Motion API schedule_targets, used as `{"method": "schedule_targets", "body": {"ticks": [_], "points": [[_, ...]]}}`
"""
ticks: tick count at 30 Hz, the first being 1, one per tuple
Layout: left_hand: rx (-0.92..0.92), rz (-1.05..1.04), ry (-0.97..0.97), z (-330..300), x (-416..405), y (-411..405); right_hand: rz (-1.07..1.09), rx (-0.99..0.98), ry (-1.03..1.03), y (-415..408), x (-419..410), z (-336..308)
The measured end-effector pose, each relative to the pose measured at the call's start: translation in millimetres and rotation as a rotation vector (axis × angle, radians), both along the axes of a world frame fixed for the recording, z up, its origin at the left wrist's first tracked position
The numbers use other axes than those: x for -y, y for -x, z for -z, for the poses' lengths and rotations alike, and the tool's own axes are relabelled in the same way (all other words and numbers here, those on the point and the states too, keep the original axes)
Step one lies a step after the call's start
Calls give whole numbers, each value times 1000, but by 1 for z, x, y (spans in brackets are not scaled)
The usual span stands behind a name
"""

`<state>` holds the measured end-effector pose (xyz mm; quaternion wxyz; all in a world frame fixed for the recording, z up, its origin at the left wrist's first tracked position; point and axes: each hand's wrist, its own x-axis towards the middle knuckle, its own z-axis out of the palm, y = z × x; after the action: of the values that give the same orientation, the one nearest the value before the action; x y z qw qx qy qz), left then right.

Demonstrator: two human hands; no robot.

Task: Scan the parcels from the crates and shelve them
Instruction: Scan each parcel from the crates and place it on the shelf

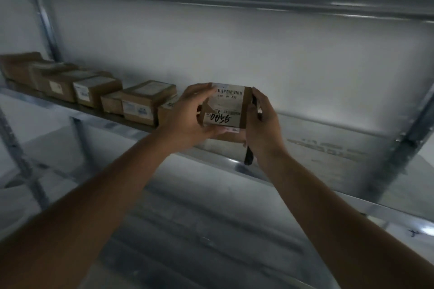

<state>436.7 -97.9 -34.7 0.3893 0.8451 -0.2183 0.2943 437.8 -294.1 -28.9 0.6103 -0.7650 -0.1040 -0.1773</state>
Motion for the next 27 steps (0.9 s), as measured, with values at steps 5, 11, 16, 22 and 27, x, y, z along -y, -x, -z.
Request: {"method": "schedule_targets", "body": {"ticks": [5, 11, 16, 22, 27], "points": [[-102, -1, -110, -13, -39, -34, 77, -69, 42, -25, -44, -2], [-258, 116, -163, -22, -67, -69, 160, -238, 92, -45, -73, -13], [-356, 213, -176, -24, -65, -93, 219, -362, 93, -49, -79, -24], [-466, 306, -237, -29, -57, -104, 262, -452, 150, -52, -73, -25], [-500, 343, -310, -31, -58, -113, 275, -512, 273, -59, -74, -27]]}}
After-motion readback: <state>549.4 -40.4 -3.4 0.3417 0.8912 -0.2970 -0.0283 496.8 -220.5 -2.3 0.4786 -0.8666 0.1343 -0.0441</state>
